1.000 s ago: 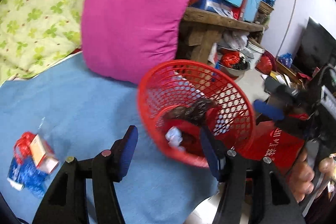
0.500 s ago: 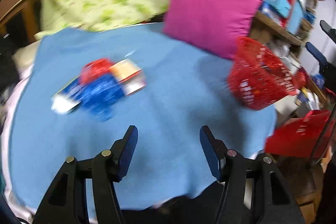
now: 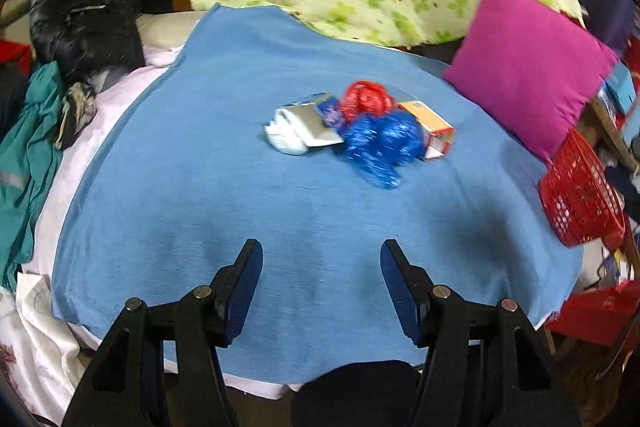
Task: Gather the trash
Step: 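Move both tools back to the boxes and bags on the blanket, then grasp the blue toothpaste box with left tool while right tool grasps the yellow box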
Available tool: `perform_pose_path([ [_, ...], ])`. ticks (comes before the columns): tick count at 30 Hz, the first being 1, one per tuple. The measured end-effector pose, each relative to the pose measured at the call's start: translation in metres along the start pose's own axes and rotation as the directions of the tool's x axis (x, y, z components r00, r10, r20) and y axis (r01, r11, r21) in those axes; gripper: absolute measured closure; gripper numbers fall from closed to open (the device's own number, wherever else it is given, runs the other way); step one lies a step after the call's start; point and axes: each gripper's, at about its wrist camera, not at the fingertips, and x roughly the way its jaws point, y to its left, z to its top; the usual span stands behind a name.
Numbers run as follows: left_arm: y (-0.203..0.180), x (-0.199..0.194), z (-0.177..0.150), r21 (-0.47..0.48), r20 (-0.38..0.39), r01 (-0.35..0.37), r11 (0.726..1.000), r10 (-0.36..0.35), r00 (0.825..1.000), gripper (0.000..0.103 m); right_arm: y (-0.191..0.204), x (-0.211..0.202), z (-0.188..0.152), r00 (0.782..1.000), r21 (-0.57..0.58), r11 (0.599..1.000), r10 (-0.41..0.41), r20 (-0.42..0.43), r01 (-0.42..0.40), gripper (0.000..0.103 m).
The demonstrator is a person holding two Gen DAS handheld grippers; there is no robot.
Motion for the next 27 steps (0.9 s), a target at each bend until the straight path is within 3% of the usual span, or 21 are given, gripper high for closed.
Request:
perform_pose_path([
  [13, 0.031, 0.025, 0.007, -0.036, -0.014, -0.02, 0.999, 0.019, 1.0, 0.041, 0.005, 0.063, -0.007, 0.991, -0.019, 0.998, -0.063, -0.119, 0.061, 0.032],
  [19, 0.043, 0.036, 0.042, -0.037, 0.017, -0.01, 0.999, 0.011, 1.0, 0.041, -0.004, 0.1, 0.002, 0.982, -0.017, 0.994, -0.106, -0.158, 0.105, 0.032],
  [27, 0.047, 0.079, 0.105, -0.027, 0.046, 0.027, 0.999, -0.026, 0.999, 0.041, -0.018, 0.157, 0.022, 0.972, -0.015, 0.987, -0.161, -0.169, 0.16, 0.032],
])
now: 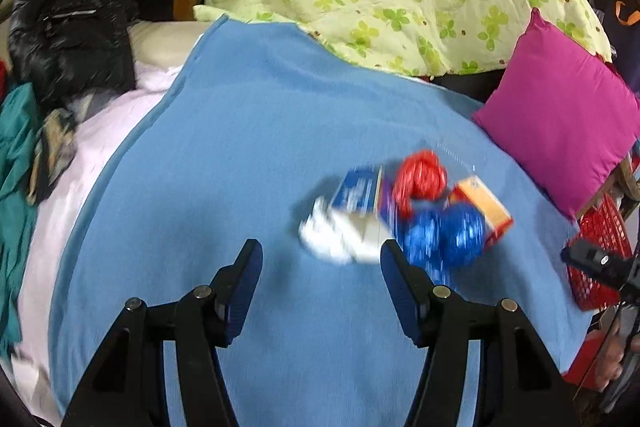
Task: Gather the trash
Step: 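Grasp the blue toothpaste box with left tool while right tool grasps the yellow box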
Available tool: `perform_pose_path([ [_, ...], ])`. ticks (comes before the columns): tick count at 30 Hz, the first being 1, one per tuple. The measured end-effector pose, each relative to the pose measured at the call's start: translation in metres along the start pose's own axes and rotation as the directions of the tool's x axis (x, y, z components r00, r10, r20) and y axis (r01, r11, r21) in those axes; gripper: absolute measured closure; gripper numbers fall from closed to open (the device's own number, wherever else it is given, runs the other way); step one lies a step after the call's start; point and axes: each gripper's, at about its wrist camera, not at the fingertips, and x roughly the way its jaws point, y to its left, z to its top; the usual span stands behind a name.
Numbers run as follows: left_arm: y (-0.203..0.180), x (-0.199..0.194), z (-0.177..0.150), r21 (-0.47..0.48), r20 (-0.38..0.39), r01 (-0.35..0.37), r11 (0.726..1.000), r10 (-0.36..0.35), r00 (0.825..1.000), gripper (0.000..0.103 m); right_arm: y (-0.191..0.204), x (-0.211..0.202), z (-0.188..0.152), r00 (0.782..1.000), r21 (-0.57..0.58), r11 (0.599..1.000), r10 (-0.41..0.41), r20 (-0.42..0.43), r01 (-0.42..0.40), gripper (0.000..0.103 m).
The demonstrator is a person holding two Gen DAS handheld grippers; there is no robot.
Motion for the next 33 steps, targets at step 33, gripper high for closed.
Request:
perform_pose_path([
  [33, -0.06, 0.087, -0.001, -0.002, -0.239, 0.345, 0.938, -0.336, 0.911, 0.061, -0.001, 0.103, 0.022, 0.972, -0.082, 0.99, -0.133, -0.195, 0.118, 0.048],
])
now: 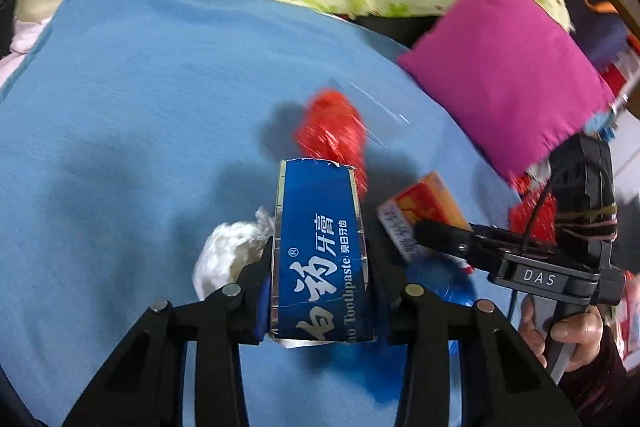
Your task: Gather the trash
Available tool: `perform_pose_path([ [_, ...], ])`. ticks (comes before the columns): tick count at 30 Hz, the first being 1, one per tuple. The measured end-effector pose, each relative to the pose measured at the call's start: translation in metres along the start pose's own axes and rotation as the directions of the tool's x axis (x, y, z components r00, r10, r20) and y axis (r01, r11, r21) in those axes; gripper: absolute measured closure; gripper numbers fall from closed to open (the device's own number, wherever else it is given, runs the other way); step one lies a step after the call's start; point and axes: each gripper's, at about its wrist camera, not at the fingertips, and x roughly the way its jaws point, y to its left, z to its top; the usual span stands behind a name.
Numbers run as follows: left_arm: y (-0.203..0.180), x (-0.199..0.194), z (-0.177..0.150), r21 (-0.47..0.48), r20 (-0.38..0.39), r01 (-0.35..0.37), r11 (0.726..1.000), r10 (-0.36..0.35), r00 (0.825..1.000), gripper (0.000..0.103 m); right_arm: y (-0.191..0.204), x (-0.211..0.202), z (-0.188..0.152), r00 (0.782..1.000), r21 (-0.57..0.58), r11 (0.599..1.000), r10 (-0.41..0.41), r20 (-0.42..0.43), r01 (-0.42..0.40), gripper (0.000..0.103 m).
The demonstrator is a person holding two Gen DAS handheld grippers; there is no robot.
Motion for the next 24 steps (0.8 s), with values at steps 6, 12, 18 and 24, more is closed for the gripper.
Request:
perform_pose_path([
  [6, -0.035, -0.006, -0.04, 0.022, -0.006, 0.01, 1.0, -0.01, 1.0, 0.061, -0.001, -0.034, -0.042, 1.0, -0.003, 1.0, 0.002, 0.021, -0.002, 0.048],
  [12, -0.051, -0.045, -0.05, 0.036, 0.079, -0.006, 0.999, 0.003, 0.997, 0.061, -0.02, -0.09, -0.064, 0.988, 0.034, 0.999, -0.015, 0.154, 0.01, 0.048],
  [18, -0.072, -0.1, -0.049, 0.065, 0.201, -0.071, 0.995, 0.057, 0.978, 0.061, -0.035, -0.144, -0.073, 0.96, 0.068, 0.998, -0.007, 0.28, -0.013, 0.048],
  [24, -0.114, -0.136, -0.057, 0.118, 0.287, -0.153, 0.981, 0.114, 0.951, 0.061, -0.036, -0.187, -0.096, 0.935, 0.061, 0.998, 0.007, 0.354, -0.031, 0.048],
])
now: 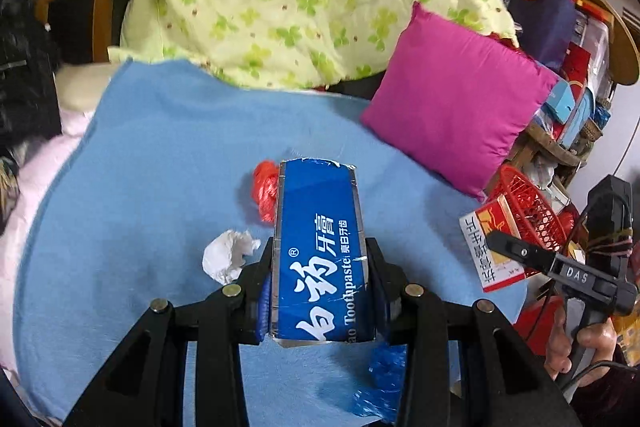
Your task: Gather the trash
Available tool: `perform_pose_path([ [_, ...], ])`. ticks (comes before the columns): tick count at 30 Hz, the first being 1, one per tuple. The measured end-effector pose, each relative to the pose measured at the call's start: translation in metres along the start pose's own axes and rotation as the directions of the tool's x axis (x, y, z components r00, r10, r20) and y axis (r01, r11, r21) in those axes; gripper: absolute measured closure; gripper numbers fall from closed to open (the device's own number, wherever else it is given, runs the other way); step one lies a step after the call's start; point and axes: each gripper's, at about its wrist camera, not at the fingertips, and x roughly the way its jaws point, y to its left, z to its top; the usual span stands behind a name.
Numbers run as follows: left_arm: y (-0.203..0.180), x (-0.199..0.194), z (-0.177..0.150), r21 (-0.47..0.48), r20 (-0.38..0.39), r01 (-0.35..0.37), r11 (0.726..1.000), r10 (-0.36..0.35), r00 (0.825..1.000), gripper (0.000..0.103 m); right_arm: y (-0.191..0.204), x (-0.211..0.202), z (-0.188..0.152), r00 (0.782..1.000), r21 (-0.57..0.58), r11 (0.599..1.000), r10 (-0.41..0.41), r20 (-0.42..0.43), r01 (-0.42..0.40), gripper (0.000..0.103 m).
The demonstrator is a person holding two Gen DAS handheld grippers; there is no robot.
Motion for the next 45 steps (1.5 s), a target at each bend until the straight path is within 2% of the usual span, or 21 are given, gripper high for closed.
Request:
perform_pose_path([
  [4, -0.015, -0.021, -0.003, 0.028, 0.029, -0.015, 0.999, 0.014, 0.999, 0.061, 0.003, -0.028, -0.007, 0.999, -0.035, 0.999, 0.006, 0.037, -0.005, 0.048],
  [11, -0.048, -0.037, 0.003, 0.111, 0.08, -0.088, 0.99, 0.079, 0.994, 0.061, 0.006, -0.075, -0.008, 0.992, -0.064, 0.998, 0.025, 0.124, -0.018, 0.048],
  [16, -0.074, -0.054, 0.006, 0.169, 0.125, -0.151, 0.974, 0.131, 0.984, 0.061, -0.002, -0.105, -0.01, 0.986, -0.055, 0.998, 0.028, 0.162, -0.02, 0.048],
  [24, -0.109, -0.061, 0.007, 0.237, 0.159, -0.218, 0.947, 0.183, 0.97, 0.061, -0.019, -0.13, -0.014, 0.981, -0.021, 1.0, 0.009, 0.196, -0.005, 0.048],
  [34, -0.138, -0.054, 0.01, 0.263, 0.171, -0.269, 0.926, 0.229, 0.958, 0.061, -0.038, -0.157, -0.014, 0.971, 0.015, 1.0, -0.008, 0.238, 0.004, 0.048],
  [45, -0.152, -0.039, 0.012, 0.266, 0.144, -0.285, 0.921, 0.255, 0.956, 0.061, -0.053, -0.172, -0.015, 0.965, 0.049, 0.999, -0.02, 0.26, 0.007, 0.048],
])
